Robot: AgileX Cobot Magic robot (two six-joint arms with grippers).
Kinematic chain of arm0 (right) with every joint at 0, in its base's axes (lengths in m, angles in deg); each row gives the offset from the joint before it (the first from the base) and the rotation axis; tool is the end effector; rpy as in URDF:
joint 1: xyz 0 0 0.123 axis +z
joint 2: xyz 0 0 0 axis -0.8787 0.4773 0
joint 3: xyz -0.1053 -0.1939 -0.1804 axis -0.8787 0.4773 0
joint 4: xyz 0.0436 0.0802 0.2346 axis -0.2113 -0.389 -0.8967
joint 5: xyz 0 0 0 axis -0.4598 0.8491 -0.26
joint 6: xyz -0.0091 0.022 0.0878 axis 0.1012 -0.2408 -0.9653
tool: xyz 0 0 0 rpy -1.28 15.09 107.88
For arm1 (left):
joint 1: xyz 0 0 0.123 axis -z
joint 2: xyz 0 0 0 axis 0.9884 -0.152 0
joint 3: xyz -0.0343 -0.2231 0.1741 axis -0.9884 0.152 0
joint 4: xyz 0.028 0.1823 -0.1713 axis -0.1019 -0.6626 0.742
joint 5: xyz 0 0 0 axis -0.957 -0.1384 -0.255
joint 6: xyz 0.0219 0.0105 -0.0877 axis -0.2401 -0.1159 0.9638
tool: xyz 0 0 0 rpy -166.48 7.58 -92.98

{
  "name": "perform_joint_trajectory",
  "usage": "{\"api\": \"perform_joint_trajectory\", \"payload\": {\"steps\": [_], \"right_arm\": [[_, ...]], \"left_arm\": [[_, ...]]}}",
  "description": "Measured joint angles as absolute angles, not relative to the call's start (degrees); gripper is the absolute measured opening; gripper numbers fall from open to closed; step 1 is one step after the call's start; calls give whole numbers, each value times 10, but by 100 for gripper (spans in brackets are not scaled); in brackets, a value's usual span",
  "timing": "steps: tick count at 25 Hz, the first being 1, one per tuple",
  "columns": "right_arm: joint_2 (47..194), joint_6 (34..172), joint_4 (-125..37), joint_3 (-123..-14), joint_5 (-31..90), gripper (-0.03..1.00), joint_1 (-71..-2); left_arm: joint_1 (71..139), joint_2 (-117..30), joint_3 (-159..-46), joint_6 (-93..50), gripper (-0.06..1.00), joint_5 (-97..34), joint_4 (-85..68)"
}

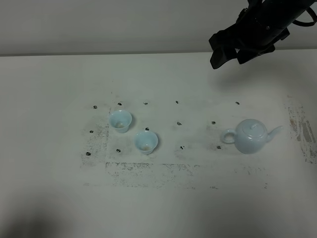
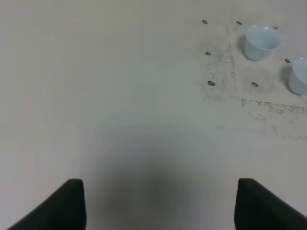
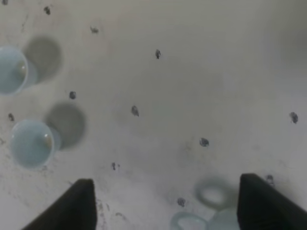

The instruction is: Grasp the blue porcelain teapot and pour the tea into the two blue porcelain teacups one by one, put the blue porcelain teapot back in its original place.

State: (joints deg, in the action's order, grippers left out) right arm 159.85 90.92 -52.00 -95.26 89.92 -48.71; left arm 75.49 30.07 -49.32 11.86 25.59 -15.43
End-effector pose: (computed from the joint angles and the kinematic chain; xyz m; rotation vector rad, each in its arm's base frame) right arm 0.4106 0.1173 0.3041 -0.5036 2.7341 0.3972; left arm -0.0003 -0.0097 0.2661 -0.0862 2.0763 -0.0754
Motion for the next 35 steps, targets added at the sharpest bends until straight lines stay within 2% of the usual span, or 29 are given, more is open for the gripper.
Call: {"api": "perform_joint_trajectory", "payload": {"steps": [6, 14, 23, 35], "right_arm": [[1538, 895, -496, -862, 902, 57, -476], [1537, 870, -511, -804, 880, 49, -476], [1598, 861, -564, -801, 790, 47, -476], [1679, 858, -569, -795, 792, 46, -475]], "left_arm": [[755, 301, -493, 119, 62, 256, -154], [755, 301, -493, 119, 62, 256, -154], [755, 301, -493, 119, 62, 256, -153], [755, 301, -493, 119, 62, 256, -153]]}}
